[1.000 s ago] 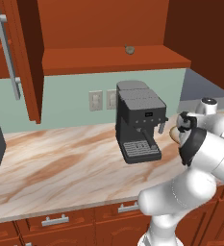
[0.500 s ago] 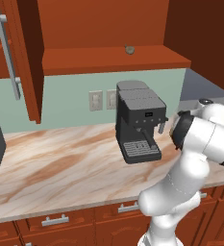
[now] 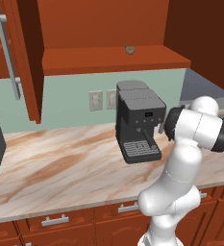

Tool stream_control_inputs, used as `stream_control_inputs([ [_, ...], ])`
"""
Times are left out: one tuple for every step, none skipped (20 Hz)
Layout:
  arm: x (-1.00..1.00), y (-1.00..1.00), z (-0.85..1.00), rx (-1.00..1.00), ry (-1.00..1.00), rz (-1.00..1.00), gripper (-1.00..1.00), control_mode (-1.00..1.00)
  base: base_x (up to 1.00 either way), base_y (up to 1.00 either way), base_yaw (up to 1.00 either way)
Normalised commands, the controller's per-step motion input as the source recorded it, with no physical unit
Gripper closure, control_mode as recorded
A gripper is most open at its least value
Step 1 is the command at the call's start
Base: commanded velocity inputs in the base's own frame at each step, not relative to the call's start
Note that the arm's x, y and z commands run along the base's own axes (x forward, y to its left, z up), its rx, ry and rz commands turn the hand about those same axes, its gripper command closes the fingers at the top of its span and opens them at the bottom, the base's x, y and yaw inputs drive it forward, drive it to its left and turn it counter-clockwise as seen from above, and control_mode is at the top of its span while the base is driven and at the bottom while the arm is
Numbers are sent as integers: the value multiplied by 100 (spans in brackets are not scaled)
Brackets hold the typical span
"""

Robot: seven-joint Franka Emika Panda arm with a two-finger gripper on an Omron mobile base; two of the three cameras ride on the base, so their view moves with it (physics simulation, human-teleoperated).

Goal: Pick the garlics from the cabinet and place them in one bowl. Pick the peach from the sink and place it in the other bowl.

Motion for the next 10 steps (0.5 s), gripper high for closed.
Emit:
stream_control_inputs([
  [20, -14, -13, 1, 0, 1, 100, -100, 0, 0, 0],
  [15, -11, -21, 1, 0, 1, 100, -100, 0, 0, 0],
  [16, -10, -23, 1, 0, 1, 100, -100, 0, 0, 0],
  [15, -10, -24, 1, 0, 1, 100, -100, 0, 0, 0],
  [14, -7, -23, 0, 0, 1, 100, -100, 0, 0, 0],
  [12, -6, -24, 0, 0, 1, 100, -100, 0, 0, 0],
  [13, -4, -25, 0, 0, 1, 100, -100, 0, 0, 0],
  [14, -5, -26, 0, 0, 1, 100, -100, 0, 0, 0],
  [13, -4, -24, 0, 0, 1, 100, -100, 0, 0, 0],
  [6, -5, -17, 1, 1, 1, 100, -100, 0, 0, 0],
])
